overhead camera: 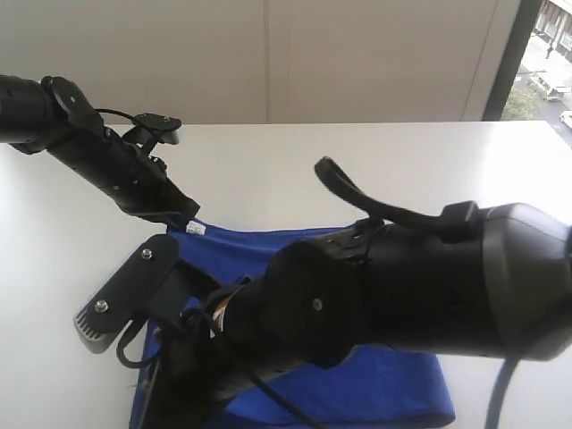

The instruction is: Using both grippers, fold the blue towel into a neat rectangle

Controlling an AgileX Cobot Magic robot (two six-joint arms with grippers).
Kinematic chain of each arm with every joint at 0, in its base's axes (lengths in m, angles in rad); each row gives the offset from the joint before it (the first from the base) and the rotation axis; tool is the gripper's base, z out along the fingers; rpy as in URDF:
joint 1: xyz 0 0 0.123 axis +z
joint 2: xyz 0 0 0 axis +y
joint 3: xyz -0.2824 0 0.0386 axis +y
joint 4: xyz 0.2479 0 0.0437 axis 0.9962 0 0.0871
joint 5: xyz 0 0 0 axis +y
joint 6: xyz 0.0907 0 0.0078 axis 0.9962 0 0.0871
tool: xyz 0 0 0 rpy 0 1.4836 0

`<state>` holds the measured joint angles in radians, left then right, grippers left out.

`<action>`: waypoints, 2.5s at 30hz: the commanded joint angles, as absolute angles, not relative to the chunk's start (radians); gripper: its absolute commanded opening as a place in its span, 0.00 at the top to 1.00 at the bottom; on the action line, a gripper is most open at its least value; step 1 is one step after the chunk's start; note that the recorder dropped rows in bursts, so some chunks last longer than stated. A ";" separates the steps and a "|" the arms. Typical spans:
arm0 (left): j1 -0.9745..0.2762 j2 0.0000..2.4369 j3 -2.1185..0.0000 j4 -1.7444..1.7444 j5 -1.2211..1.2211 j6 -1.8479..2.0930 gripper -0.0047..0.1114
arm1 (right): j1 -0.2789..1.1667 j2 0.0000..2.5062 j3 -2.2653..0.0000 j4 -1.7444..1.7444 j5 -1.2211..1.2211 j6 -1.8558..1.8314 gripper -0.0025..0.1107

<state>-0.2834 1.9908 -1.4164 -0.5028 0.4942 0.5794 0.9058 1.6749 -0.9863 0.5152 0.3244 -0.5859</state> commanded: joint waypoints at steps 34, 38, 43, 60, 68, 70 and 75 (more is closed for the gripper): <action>-0.281 1.979 -1.417 -0.146 0.549 0.386 0.96 | 0.995 1.829 -1.026 0.554 0.280 -0.599 0.98; -0.281 1.979 -1.417 -0.116 0.551 0.362 0.96 | 0.997 1.829 -1.026 0.558 0.290 -0.599 0.98; -0.281 1.979 -1.417 -0.110 0.553 0.362 0.96 | 0.997 1.851 -1.027 0.561 0.325 -0.600 0.96; -0.281 1.979 -1.417 -0.012 0.597 0.305 0.55 | 1.034 1.781 -1.036 0.539 0.284 -0.610 0.45; -0.281 1.979 -1.417 0.096 0.603 0.237 0.47 | 0.952 1.735 -1.036 0.537 0.335 -0.600 0.45; -0.281 1.979 -1.419 0.138 0.614 0.215 0.42 | 0.927 1.732 -1.036 0.537 0.359 -0.600 0.45; -0.281 1.977 -1.419 0.231 0.637 0.156 0.38 | 0.867 1.732 -1.036 0.525 0.379 -0.600 0.45</action>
